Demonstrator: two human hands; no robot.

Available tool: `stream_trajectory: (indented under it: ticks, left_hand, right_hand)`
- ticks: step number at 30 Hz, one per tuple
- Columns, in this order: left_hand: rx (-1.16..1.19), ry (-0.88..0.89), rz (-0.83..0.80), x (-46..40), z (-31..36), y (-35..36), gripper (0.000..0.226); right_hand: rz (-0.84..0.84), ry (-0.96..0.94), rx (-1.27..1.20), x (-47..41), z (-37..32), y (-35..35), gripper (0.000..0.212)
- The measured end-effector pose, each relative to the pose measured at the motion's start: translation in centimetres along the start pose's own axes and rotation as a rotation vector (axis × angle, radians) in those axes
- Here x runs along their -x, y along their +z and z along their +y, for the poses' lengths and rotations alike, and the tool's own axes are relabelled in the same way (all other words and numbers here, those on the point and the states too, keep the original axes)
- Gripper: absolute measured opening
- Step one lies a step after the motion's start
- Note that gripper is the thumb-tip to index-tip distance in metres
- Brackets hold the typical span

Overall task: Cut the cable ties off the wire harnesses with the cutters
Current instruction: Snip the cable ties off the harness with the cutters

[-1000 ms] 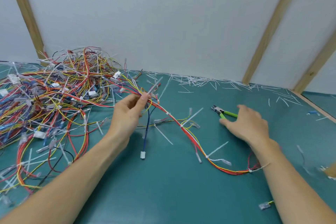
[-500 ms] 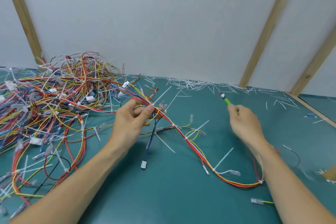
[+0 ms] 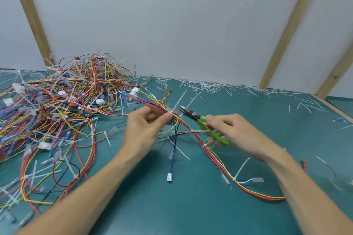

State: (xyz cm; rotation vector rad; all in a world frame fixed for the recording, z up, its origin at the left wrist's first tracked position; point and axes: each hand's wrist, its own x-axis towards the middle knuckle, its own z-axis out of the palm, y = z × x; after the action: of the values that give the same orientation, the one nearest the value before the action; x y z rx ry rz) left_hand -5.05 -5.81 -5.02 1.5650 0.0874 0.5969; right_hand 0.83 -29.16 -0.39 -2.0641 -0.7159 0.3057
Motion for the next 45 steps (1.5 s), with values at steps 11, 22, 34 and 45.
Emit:
stream_trajectory:
  ticks: [11, 22, 34, 45]
  left_hand:
    - [-0.022, 0.032, -0.055, 0.4, 0.4, 0.1, 0.022]
    - [-0.037, 0.035, -0.085, 0.3, 0.4, 0.2, 0.011]
    - [-0.052, 0.004, -0.095, 0.4, 0.4, 0.3, 0.012]
    - [-0.058, -0.033, -0.079, 0.6, 0.3, 0.5, 0.012]
  right_hand:
    - [-0.018, 0.09, -0.114, -0.1, 0.2, 0.4, 0.057]
    - [-0.003, 0.012, -0.026, -0.2, 0.4, 1.0, 0.047]
    - [0.143, -0.11, 0.2, 0.0, 0.3, 1.7, 0.042]
    - [0.106, -0.117, 0.263, -0.2, 0.8, 2.1, 0.039]
